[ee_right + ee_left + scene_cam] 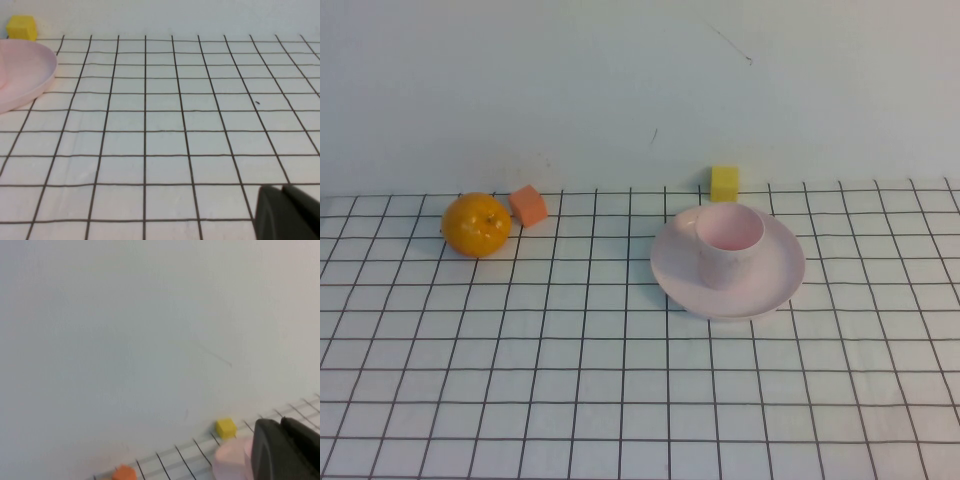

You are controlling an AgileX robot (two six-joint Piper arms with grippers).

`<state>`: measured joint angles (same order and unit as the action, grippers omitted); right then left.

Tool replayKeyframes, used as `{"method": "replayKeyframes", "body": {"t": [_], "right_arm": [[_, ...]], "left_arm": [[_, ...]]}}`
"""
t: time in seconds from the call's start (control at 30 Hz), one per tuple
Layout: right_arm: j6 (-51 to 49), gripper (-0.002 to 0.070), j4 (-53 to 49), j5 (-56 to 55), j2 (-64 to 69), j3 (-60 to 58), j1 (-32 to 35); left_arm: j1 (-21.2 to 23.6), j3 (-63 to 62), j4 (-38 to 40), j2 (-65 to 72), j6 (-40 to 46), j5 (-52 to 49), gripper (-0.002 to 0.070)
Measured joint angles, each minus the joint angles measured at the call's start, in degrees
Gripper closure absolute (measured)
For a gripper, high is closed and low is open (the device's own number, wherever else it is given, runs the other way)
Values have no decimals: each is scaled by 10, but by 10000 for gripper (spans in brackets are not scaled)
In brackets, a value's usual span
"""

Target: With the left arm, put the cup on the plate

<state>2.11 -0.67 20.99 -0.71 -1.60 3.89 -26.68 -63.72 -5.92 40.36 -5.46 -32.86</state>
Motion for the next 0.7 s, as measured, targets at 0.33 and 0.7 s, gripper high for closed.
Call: {"method": "replayKeyframes", "body": {"t": [0.33,0.7], "right_arm": [[0,678,0,0,0,0,0],[0,678,1,0,0,0,0]], "left_arm": [[0,186,93,4,1,6,676],[29,303,94,-43,1,134,676]]}}
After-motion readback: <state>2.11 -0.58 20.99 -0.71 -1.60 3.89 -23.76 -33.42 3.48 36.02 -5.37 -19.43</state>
